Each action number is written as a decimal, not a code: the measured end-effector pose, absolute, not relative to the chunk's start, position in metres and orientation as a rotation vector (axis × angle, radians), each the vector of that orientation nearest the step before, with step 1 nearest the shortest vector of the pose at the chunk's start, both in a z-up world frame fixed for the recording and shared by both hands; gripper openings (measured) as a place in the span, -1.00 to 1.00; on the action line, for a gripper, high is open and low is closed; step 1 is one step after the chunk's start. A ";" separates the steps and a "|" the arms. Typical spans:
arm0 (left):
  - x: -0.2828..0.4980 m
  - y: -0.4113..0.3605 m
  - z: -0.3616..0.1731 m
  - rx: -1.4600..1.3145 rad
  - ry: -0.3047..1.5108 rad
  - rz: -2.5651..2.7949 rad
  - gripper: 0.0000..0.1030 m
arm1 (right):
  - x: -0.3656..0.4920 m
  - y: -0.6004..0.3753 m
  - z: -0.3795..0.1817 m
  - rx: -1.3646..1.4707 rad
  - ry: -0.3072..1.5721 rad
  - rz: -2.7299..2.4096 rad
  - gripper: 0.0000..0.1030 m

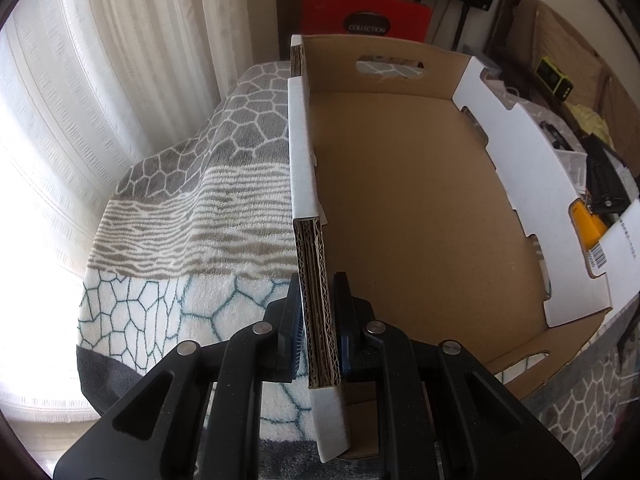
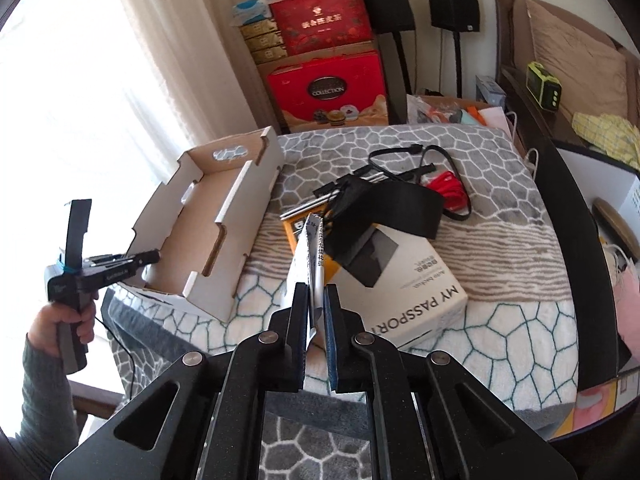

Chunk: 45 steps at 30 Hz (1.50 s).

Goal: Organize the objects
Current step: 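Grasp the white paper sheet with the right gripper while the left gripper holds the box wall, then carry the white sheet into the box and open the right gripper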

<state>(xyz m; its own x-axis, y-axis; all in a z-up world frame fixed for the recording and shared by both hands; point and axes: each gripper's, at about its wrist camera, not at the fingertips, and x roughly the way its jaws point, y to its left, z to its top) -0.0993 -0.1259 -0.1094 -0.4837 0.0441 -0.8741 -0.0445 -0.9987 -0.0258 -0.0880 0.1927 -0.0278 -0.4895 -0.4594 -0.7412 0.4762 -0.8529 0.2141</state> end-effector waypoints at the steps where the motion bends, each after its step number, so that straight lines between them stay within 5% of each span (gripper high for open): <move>1: -0.099 -0.124 -0.109 -1.565 0.012 2.662 -0.75 | -0.087 0.186 -0.030 1.154 0.046 -2.303 -0.85; 11: -0.096 -0.121 -0.110 -1.557 -0.011 2.620 -0.76 | -0.100 0.158 -0.058 1.196 0.045 -2.246 -0.80; 15: -0.094 -0.120 -0.110 -1.556 -0.027 2.611 -0.76 | -0.109 0.162 -0.063 1.207 -0.049 -2.198 -0.94; 26: -0.093 -0.120 -0.110 -1.554 -0.035 2.608 -0.76 | -0.112 0.159 -0.011 1.112 -0.139 -2.120 -0.98; 32: -0.095 -0.124 -0.111 -1.552 -0.067 2.596 -0.76 | -0.116 0.114 0.008 1.107 -0.082 -1.967 -0.98; 45: -0.096 -0.133 -0.108 -1.539 -0.150 2.578 -0.74 | -0.133 0.011 -0.043 1.263 0.083 -1.787 -0.96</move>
<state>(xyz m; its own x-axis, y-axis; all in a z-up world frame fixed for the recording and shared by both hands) -0.0955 -0.1335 -0.1085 -0.4691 0.1672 -0.8672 -0.0654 -0.9858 -0.1547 -0.1326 0.0113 -0.0428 -0.0544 -0.6300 -0.7747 0.6994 -0.5778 0.4207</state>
